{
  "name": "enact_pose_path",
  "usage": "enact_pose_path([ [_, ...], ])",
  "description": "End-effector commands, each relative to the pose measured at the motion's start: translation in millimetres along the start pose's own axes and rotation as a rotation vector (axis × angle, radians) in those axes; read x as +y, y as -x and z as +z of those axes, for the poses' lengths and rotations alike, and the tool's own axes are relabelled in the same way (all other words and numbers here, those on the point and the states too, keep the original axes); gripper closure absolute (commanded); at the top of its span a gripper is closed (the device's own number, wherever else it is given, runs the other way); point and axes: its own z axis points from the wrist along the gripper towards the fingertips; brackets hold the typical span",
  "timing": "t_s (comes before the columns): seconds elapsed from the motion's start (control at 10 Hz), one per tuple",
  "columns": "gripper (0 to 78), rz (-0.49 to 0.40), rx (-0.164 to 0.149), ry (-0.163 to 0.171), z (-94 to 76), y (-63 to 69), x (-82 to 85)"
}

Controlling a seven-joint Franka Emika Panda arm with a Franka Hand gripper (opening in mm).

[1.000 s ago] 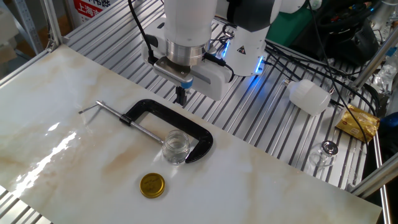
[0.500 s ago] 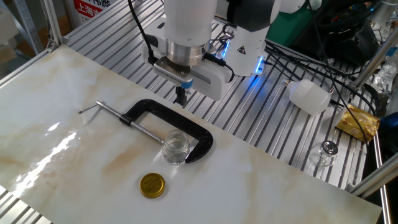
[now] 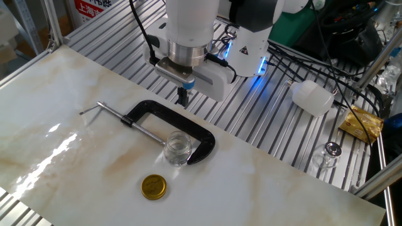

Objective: Screw the lid onto the jar

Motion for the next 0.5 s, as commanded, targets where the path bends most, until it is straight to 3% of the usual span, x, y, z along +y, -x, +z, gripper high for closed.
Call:
enact_pose_path([
  [0.1,77.6,0.001,0.036,-0.059,-0.3,0.0,0.2],
  [0.2,77.6,-0.001,0.036,-0.074,-1.0,-0.5,1.3],
  [0.5,77.6,0.007,0.047,-0.057,-1.4,-0.9,2.3],
])
